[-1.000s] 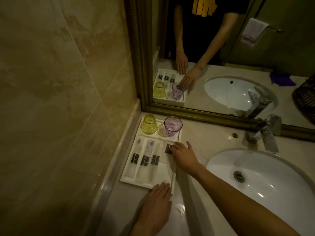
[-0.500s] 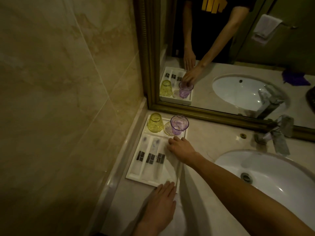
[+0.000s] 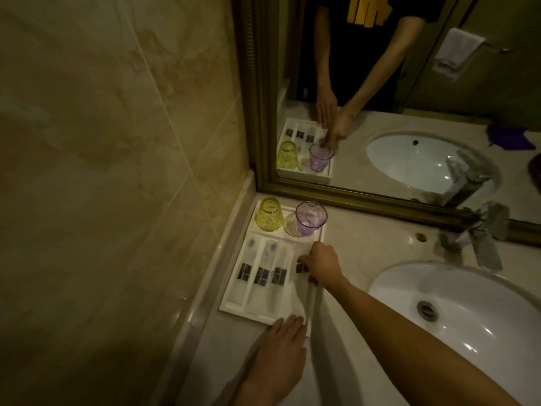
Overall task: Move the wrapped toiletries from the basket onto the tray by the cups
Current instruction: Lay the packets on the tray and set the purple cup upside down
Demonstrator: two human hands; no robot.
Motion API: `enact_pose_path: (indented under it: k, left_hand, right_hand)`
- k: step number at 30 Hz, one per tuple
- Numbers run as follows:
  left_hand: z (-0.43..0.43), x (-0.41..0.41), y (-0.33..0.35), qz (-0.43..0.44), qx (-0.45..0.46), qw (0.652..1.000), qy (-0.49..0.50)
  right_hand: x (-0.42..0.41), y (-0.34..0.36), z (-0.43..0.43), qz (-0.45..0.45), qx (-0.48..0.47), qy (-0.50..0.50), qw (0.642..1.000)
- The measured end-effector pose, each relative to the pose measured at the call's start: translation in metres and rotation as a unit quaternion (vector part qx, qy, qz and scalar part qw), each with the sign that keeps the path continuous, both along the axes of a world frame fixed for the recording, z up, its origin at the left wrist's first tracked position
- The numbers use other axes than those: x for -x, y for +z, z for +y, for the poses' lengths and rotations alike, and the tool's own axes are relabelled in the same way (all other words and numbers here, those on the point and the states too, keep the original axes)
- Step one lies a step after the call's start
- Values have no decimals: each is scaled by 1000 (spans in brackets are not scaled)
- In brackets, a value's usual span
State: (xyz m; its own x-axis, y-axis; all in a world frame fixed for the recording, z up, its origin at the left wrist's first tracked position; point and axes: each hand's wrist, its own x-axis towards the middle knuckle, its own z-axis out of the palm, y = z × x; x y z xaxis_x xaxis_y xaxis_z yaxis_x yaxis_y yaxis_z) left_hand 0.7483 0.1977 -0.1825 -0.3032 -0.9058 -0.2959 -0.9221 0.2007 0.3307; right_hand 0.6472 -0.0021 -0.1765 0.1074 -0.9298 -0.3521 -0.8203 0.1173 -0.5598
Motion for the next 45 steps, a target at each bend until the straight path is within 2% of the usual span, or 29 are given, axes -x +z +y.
enact_pose_path:
  k: [1,3,4,6,8,11,20,26,29,31,32,34,35,37,45]
  left_hand:
    - [0,0,1,4,-2,1000,0]
    - [0,-2,0,5,2,1000,-2]
    - [-1,-2,0,3,0,1000,-4]
    - [-1,-2,0,-5,-3,1000,-9]
    - [-3,-2,-1,-8,-4,1000,-15]
    - [-6,-2,0,-11,-3,1000,-22]
    - [-1,0,-1,18,24,1000,-3]
    - [-2,-2,-1,13,35,999,-11]
    - [-4,-4,0,9,38,999,-23]
    - [-5,-5,2,10,36,999,-23]
    - [-5,-5,3,11,35,999,-23]
    - [-5,-4,6,17,33,999,-20]
    - [-4,-4,8,21,32,999,-17]
    - [-2,-4,11,33,20,999,-6]
    - [0,-22,14,114,31,982,149]
  right_hand:
    - [0,-2,3,71,18,47,996]
    - [0,-3,10,221,107,135,960]
    - [2,-1,11,254,139,150,945]
    - [6,0,11,250,189,161,936]
    - [10,-4,11,219,221,223,924]
    - [12,-15,13,213,191,309,907]
    - [19,-15,4,231,155,303,911]
    - [23,-15,9,232,165,302,910]
    - [25,-8,10,182,243,222,927]
    - [24,1,3,84,284,77,952]
    - [23,6,-3,24,264,-3,964]
    - [20,14,-19,-84,159,-117,977]
    - [19,16,-26,-126,109,-129,977]
    - [17,19,-37,-166,83,-107,977]
    - [7,18,-69,-135,100,-44,985]
